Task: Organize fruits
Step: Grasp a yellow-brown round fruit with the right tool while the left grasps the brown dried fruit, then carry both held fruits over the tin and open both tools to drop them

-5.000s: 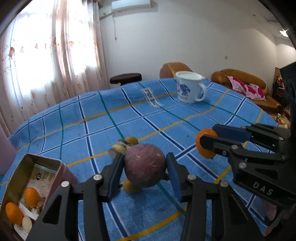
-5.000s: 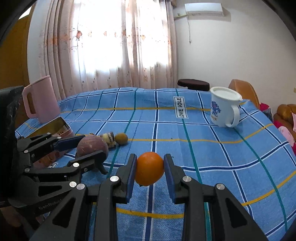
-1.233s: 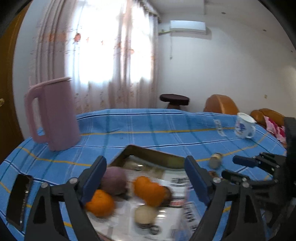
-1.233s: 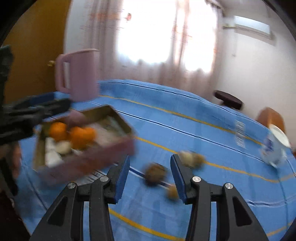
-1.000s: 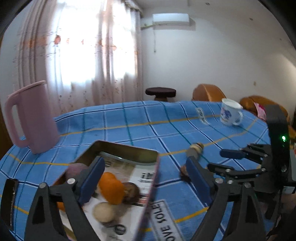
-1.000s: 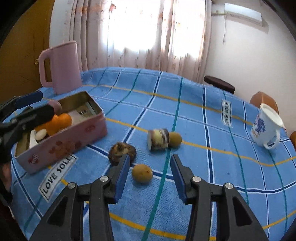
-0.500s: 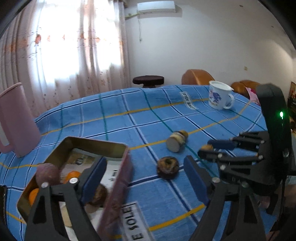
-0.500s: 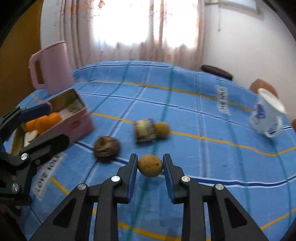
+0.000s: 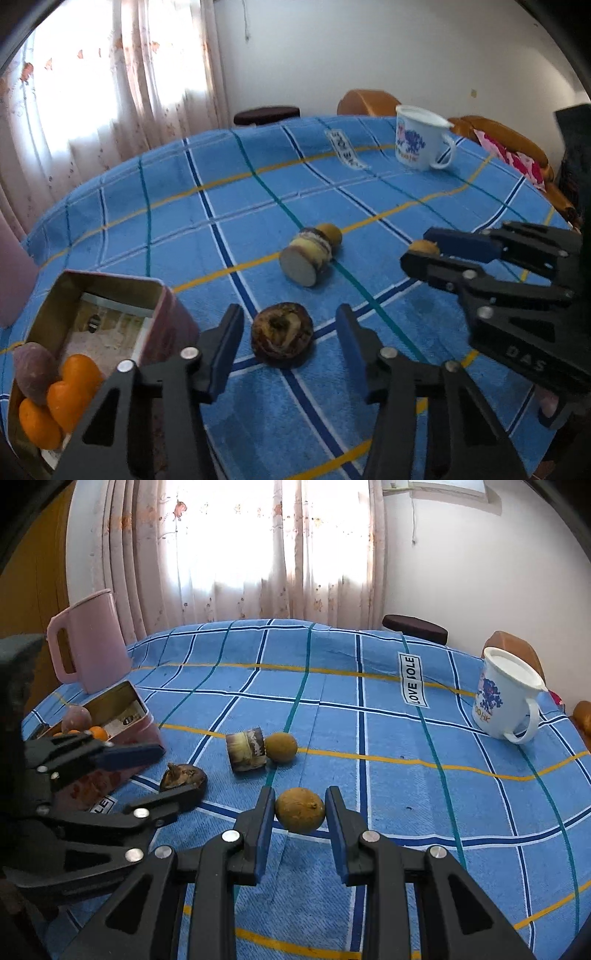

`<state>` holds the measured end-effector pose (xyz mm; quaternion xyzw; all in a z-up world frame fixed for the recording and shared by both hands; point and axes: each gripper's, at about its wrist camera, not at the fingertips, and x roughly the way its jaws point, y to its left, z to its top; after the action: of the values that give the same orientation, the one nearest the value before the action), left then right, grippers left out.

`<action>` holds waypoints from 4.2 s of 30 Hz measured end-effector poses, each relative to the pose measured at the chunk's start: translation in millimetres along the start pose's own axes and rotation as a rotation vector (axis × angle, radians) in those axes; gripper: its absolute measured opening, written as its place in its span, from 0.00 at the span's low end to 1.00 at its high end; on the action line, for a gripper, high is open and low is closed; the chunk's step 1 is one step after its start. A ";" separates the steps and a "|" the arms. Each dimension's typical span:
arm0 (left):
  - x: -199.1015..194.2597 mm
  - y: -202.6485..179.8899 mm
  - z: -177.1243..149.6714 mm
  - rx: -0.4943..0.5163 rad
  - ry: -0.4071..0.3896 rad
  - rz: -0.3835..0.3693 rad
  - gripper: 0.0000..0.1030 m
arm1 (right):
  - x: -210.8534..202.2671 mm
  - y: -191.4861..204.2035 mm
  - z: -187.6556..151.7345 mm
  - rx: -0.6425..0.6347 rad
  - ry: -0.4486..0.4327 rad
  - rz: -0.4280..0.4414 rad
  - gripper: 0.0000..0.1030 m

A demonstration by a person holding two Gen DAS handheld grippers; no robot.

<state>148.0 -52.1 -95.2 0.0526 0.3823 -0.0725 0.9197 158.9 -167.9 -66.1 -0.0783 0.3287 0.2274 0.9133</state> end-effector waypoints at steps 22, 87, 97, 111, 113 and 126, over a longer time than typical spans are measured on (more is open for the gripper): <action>-5.0 9.5 2.2 -0.039 -0.041 -0.037 0.39 | -15.8 -0.6 -1.1 0.002 -0.091 0.048 0.29; -90.7 52.9 -35.2 -0.172 -0.385 0.064 0.39 | -46.0 62.5 15.1 -0.140 -0.307 0.102 0.29; -119.2 112.7 -52.9 -0.273 -0.384 0.124 0.39 | -34.1 127.3 36.4 -0.240 -0.297 0.194 0.29; -120.7 163.1 -80.6 -0.373 -0.313 0.212 0.39 | -12.5 194.3 21.2 -0.335 -0.211 0.324 0.29; -118.1 164.7 -83.5 -0.377 -0.298 0.218 0.39 | -8.6 202.2 17.1 -0.355 -0.190 0.335 0.29; -115.9 169.4 -88.7 -0.403 -0.278 0.224 0.55 | 2.6 217.4 9.5 -0.400 -0.103 0.391 0.41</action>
<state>34.9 138.8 -68.1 -0.0999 0.2507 0.1007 0.9576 64.6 28.0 -59.0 -0.1805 0.2395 0.4633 0.8339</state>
